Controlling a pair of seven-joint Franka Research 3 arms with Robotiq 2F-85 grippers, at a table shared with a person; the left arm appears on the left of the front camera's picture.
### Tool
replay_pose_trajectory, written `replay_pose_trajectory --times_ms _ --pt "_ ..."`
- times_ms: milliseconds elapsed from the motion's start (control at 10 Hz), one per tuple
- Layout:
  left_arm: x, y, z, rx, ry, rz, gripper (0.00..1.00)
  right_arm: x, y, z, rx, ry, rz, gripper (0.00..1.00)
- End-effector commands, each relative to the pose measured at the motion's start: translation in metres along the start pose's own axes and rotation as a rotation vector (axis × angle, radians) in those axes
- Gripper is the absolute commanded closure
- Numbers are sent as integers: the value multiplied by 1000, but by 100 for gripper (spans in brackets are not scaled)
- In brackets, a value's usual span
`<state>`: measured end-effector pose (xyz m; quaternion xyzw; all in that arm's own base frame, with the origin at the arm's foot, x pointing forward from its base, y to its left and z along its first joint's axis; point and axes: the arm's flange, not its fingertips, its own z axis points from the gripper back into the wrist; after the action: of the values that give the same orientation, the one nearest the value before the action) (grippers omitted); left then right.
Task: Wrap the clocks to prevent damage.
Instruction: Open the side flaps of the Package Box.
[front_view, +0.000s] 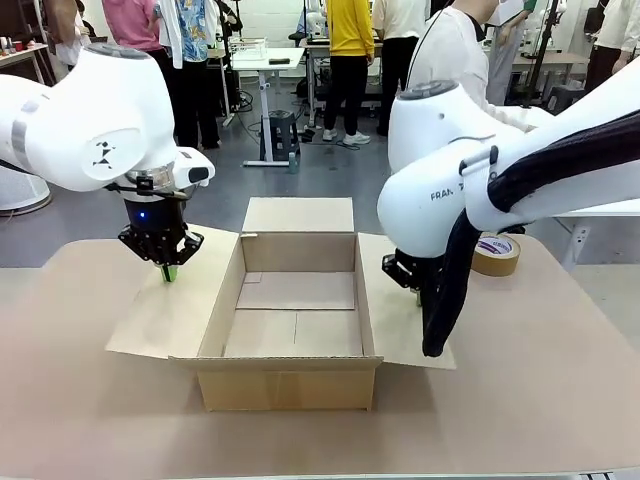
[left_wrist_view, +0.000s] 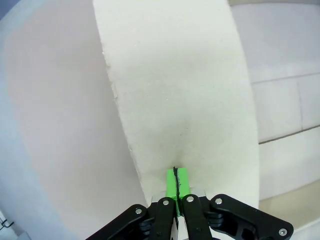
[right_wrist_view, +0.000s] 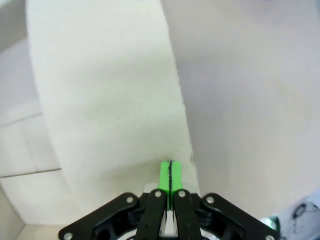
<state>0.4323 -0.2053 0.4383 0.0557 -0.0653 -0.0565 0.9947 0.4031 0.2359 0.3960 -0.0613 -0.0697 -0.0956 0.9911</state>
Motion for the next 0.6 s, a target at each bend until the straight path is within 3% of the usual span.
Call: replay_pose_trajectory --times_ms 0,500 --pt "3 -6 -25 -11 19 28 100 0 11 -25 61 -9 40 99" --pt "5 -5 -46 -68 70 39 100 -2 11 -31 97 -15 43 99"
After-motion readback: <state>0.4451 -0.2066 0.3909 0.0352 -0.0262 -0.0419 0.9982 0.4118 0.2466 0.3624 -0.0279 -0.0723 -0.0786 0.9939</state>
